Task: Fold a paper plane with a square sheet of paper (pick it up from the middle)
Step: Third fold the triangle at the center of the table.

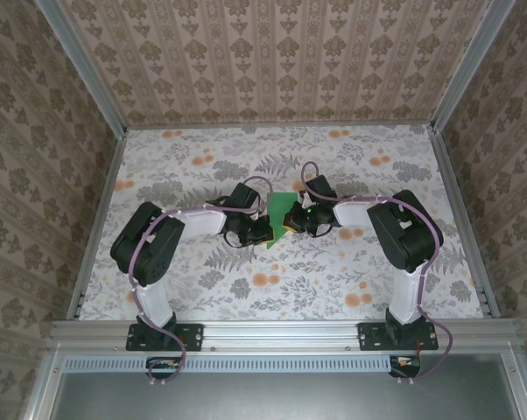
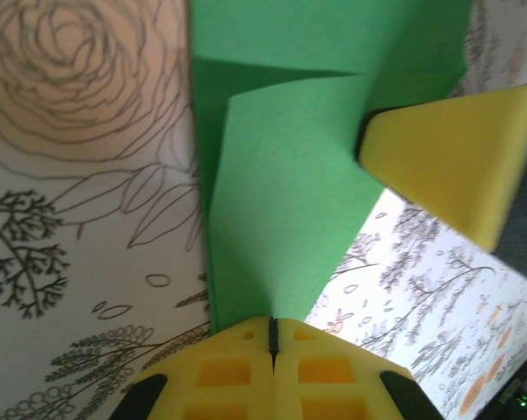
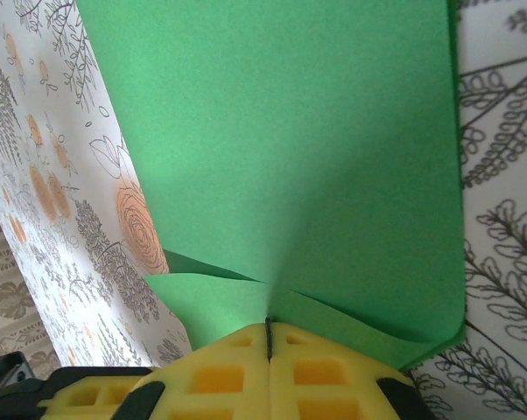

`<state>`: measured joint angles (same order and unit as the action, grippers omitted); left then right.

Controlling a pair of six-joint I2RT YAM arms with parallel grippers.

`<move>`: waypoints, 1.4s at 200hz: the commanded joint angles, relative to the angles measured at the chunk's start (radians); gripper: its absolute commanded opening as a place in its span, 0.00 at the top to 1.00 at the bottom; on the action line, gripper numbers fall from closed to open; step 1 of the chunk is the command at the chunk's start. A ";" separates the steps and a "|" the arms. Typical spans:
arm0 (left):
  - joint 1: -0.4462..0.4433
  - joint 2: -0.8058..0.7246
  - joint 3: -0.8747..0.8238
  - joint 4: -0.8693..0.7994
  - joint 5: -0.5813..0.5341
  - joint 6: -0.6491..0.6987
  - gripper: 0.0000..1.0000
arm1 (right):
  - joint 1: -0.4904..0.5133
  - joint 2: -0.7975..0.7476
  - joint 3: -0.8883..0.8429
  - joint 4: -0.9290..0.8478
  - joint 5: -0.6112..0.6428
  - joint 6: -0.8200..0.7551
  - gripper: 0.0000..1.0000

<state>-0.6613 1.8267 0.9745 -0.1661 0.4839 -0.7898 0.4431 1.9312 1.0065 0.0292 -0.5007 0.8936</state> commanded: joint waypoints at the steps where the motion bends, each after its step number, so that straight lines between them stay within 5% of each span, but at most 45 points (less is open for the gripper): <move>1: -0.006 0.026 0.012 -0.063 -0.008 0.030 1.00 | -0.006 0.001 -0.016 -0.110 0.060 0.002 1.00; 173: -0.004 0.054 0.004 -0.126 -0.043 0.057 1.00 | 0.089 -0.020 -0.012 -0.094 0.075 -0.096 1.00; 280: 0.008 0.060 -0.029 -0.170 -0.047 0.074 1.00 | -0.140 0.029 0.023 -0.153 0.137 -0.219 1.00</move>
<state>-0.6594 1.8366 0.9833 -0.1890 0.4801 -0.7483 0.3790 1.9171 1.0100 -0.0395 -0.5137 0.7269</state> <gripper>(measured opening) 0.053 0.057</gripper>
